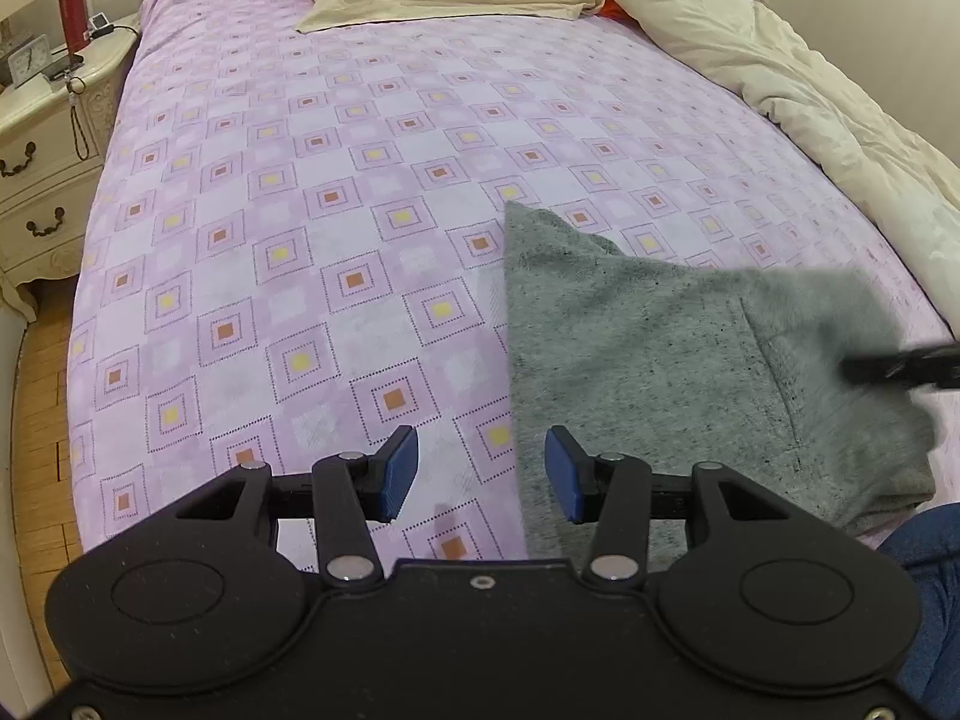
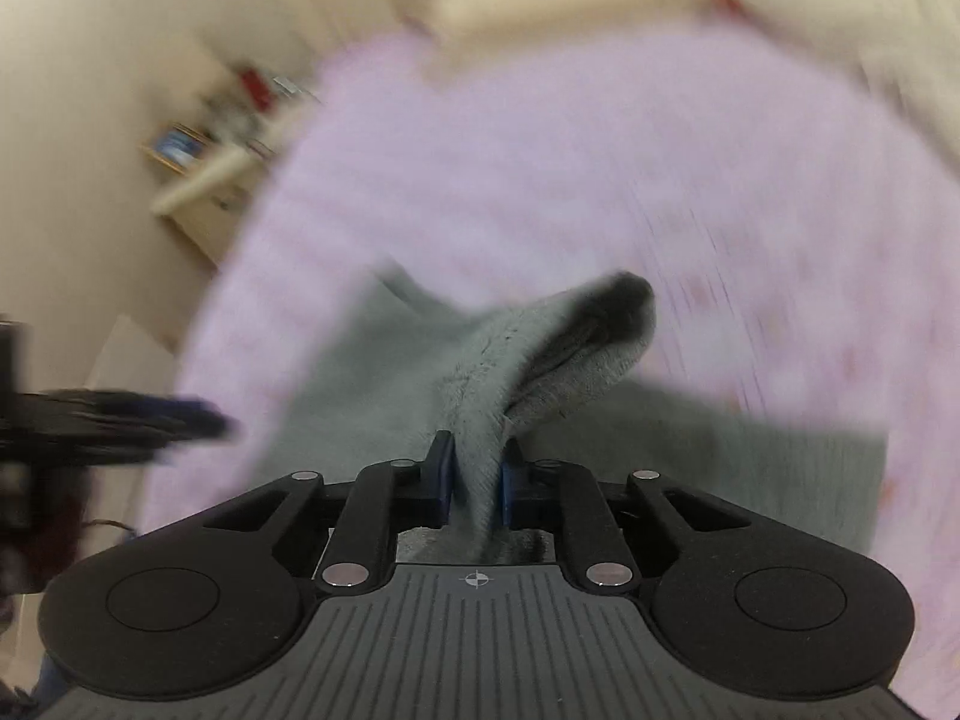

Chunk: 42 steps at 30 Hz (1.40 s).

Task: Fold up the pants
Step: 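Grasp the folded pants edge with the right gripper and lift it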

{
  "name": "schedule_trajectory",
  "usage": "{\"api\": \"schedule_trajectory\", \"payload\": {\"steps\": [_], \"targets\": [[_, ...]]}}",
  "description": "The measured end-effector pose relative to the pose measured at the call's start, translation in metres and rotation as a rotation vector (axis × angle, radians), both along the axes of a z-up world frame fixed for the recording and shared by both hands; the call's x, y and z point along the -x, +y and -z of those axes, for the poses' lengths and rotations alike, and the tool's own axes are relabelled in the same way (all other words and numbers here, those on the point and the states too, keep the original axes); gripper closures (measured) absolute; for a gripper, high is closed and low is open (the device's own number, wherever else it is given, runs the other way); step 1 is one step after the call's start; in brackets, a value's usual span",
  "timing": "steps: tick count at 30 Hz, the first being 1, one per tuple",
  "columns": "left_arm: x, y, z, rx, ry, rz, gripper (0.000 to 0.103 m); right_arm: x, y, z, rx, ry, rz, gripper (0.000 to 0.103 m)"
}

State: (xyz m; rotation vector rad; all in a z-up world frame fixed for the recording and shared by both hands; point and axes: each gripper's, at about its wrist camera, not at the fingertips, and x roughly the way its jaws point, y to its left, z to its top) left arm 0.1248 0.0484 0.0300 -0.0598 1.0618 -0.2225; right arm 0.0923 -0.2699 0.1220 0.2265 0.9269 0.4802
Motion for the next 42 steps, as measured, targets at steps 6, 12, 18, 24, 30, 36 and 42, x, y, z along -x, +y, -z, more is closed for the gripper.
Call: {"api": "schedule_trajectory", "payload": {"steps": [6, 12, 18, 24, 30, 36, 42], "targets": [[-0.002, -0.007, 0.0, 0.006, -0.003, 0.005, 0.049, 0.012, -0.044, 0.011, 0.133, 0.036, 0.191, 0.088], [-0.003, -0.028, -0.005, -0.003, -0.022, 0.059, 0.049, 0.01, -0.081, 0.094, 0.107, 0.258, 0.355, 0.087], [-0.005, -0.07, -0.014, -0.004, -0.069, 0.154, 0.048, 0.012, -0.082, 0.096, 0.103, 0.258, 0.356, 0.086], [0.007, -0.121, 0.037, -0.223, 0.023, 0.407, 0.046, 0.007, -0.073, 0.104, 0.104, 0.284, 0.363, 0.085], [0.007, -0.106, 0.046, -0.197, 0.03, 0.364, 0.043, 0.003, -0.072, 0.108, 0.127, 0.278, 0.353, 0.084], [-0.007, -0.091, 0.052, -0.138, 0.082, 0.333, 0.042, 0.004, -0.07, 0.106, 0.144, 0.268, 0.35, 0.084], [-0.024, -0.075, 0.024, -0.109, 0.032, 0.234, 0.047, 0.001, -0.085, 0.085, 0.054, 0.27, 0.42, 0.086]]}}
